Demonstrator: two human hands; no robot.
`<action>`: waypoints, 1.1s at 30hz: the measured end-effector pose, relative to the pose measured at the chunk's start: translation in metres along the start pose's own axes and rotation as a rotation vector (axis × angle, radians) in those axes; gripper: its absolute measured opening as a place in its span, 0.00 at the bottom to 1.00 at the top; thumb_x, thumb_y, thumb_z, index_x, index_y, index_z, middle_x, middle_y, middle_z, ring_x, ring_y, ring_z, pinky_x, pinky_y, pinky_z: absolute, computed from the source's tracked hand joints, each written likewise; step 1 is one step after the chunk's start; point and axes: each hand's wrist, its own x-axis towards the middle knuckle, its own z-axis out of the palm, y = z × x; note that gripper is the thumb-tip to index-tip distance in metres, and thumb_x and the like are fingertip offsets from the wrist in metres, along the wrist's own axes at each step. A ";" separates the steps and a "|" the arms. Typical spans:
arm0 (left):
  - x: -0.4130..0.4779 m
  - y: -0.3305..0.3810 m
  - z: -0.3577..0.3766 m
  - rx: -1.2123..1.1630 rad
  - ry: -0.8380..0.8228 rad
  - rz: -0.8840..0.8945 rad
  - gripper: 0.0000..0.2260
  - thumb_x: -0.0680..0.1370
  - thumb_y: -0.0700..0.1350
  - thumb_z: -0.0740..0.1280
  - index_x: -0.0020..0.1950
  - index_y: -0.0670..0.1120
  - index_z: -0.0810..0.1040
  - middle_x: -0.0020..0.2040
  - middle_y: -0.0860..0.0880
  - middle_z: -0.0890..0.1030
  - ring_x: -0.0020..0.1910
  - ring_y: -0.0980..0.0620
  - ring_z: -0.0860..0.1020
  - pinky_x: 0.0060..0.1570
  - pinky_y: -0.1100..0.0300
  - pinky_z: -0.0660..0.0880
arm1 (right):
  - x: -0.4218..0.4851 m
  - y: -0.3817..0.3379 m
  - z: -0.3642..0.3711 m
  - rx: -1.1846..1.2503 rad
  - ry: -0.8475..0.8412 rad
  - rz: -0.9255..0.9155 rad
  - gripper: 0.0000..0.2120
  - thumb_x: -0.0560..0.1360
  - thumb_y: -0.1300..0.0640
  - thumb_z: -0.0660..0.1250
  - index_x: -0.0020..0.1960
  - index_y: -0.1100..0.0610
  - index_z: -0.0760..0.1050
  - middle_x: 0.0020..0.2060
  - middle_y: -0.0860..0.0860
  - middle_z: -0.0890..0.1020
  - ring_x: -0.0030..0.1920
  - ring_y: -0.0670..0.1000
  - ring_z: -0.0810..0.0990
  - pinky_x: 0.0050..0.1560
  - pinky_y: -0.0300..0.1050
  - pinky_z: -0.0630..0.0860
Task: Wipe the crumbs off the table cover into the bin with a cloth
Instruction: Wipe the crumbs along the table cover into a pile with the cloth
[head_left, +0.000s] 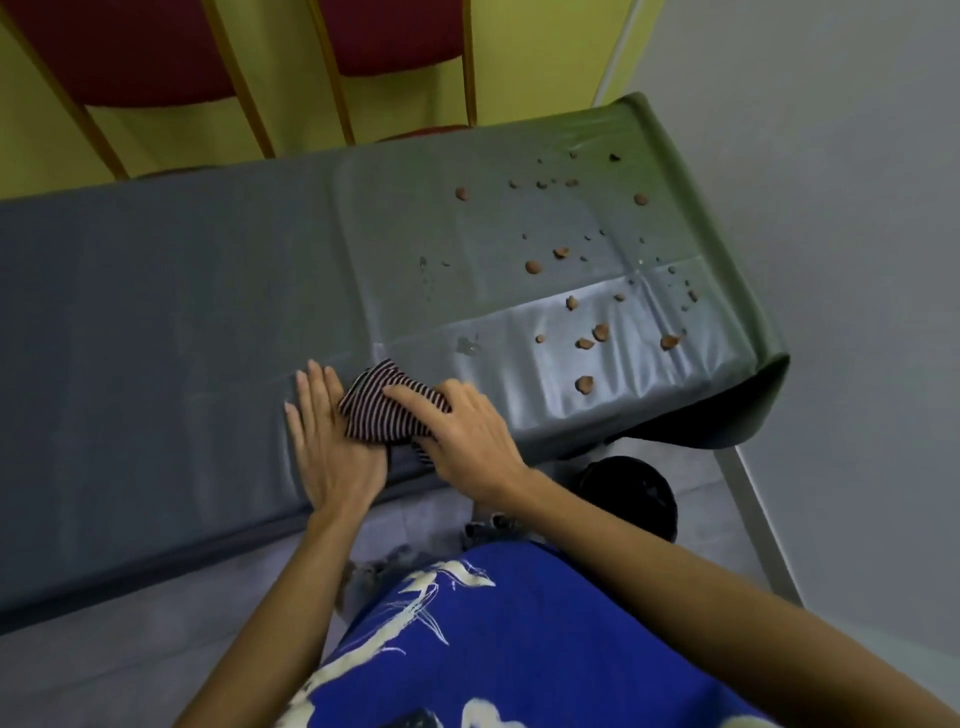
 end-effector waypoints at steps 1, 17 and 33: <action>0.000 0.001 0.000 0.002 0.026 -0.003 0.30 0.79 0.48 0.52 0.79 0.39 0.53 0.80 0.43 0.53 0.80 0.47 0.47 0.78 0.48 0.44 | 0.000 0.012 -0.005 0.009 -0.003 0.007 0.31 0.75 0.57 0.67 0.76 0.46 0.63 0.50 0.56 0.72 0.46 0.57 0.70 0.43 0.54 0.73; 0.000 0.009 -0.001 0.137 -0.004 -0.035 0.31 0.79 0.51 0.47 0.80 0.40 0.50 0.81 0.44 0.50 0.80 0.47 0.46 0.78 0.47 0.46 | 0.012 0.005 -0.014 0.151 -0.069 -0.025 0.34 0.73 0.61 0.68 0.76 0.46 0.63 0.51 0.58 0.72 0.48 0.61 0.71 0.47 0.60 0.75; 0.015 0.020 -0.010 -0.074 0.068 -0.143 0.24 0.84 0.46 0.49 0.79 0.39 0.56 0.80 0.42 0.52 0.80 0.45 0.49 0.78 0.47 0.45 | 0.020 0.059 -0.041 0.342 0.185 0.287 0.33 0.77 0.57 0.68 0.78 0.43 0.61 0.52 0.53 0.71 0.48 0.54 0.73 0.48 0.53 0.78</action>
